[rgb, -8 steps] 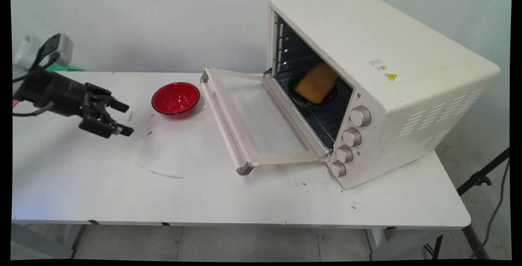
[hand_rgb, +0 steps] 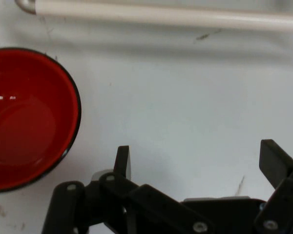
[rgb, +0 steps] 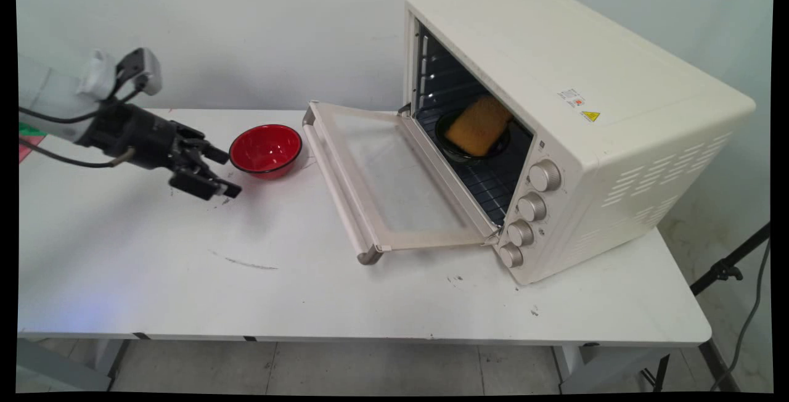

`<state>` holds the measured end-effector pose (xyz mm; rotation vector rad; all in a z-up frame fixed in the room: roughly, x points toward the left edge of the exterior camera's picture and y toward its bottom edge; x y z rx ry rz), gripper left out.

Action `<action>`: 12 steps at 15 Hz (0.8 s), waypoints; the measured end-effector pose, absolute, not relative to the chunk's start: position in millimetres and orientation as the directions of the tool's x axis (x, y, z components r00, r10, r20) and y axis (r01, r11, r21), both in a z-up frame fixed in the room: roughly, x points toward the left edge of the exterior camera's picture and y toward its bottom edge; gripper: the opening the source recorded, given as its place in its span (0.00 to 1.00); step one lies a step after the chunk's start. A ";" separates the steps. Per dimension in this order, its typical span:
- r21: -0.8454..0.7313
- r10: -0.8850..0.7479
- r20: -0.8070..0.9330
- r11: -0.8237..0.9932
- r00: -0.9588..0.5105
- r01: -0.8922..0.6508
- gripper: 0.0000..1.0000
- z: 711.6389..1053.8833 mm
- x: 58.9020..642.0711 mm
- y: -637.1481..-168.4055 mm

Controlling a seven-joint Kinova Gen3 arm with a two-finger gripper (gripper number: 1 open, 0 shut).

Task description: Close the oven

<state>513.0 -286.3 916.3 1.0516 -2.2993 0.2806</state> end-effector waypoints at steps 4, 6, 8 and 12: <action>0.039 -0.614 0.589 0.671 -0.526 -0.740 1.00 901.5 488.2 -307.5; 0.033 -0.610 0.586 0.676 -0.534 -0.736 1.00 892.7 476.5 -317.1; 0.027 -0.605 0.583 0.682 -0.542 -0.731 1.00 884.2 465.7 -325.4; 0.014 -0.592 0.578 0.695 -0.561 -0.719 0.00 864.2 441.9 -343.9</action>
